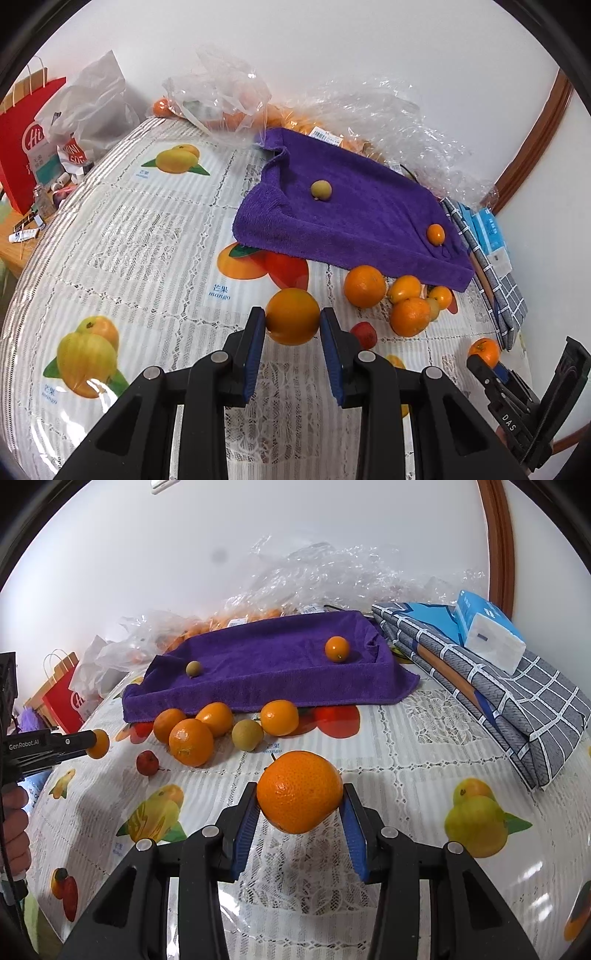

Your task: Organize fruits

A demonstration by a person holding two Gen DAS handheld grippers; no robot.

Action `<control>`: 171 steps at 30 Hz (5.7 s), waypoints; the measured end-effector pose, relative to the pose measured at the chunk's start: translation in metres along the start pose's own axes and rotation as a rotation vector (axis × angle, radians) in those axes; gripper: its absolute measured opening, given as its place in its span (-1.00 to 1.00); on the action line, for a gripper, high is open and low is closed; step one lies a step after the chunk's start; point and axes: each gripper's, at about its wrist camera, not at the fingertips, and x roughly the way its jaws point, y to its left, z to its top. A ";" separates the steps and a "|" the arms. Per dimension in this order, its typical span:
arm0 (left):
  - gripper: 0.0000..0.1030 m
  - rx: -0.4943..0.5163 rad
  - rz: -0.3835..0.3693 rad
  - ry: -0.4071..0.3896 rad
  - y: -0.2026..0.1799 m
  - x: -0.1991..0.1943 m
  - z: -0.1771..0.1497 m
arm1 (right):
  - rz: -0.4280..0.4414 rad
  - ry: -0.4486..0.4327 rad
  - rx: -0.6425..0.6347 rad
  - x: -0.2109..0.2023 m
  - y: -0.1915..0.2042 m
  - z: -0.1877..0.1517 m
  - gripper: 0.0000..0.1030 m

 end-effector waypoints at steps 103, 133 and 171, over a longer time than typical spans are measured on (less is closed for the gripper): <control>-0.37 0.105 -0.009 -0.142 -0.032 0.103 0.083 | -0.080 -0.014 -0.003 0.123 -0.022 0.120 -0.16; -0.17 0.141 -0.015 -0.176 -0.041 0.097 0.077 | -0.101 -0.091 0.042 0.101 -0.025 0.113 -0.06; 0.00 0.137 -0.007 -0.191 0.013 0.015 0.014 | -0.082 0.024 -0.050 0.046 0.029 0.064 -0.23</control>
